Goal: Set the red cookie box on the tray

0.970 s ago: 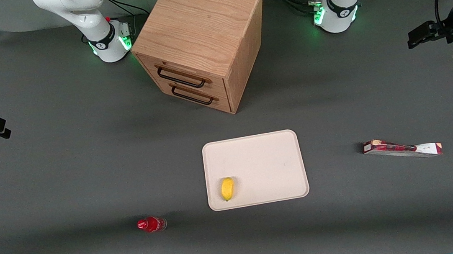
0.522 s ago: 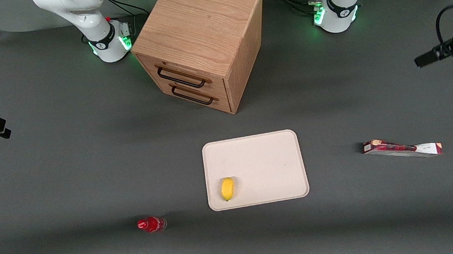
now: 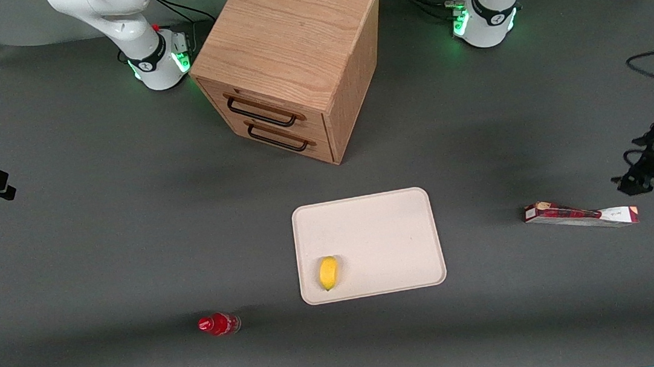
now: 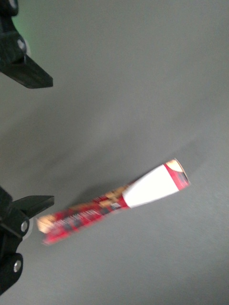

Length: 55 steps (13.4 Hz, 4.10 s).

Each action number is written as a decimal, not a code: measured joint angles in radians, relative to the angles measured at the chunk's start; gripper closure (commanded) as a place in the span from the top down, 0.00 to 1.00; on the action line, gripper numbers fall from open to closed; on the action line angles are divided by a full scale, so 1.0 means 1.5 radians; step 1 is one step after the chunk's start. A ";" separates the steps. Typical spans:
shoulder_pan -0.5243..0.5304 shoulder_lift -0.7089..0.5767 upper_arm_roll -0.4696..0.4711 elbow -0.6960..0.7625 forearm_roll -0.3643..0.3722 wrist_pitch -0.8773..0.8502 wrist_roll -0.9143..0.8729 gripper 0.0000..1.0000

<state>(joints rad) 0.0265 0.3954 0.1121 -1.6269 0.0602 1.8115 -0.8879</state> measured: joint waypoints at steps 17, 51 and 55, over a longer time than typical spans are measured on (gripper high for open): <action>-0.005 0.109 -0.008 -0.091 0.000 0.329 -0.085 0.00; -0.034 0.051 -0.365 0.118 0.046 -0.072 0.123 1.00; -0.026 -0.099 -0.199 0.127 -0.042 -0.292 0.435 1.00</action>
<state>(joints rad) -0.0122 0.2464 -0.1860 -1.4367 -0.0032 1.3741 -0.2361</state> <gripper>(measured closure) 0.000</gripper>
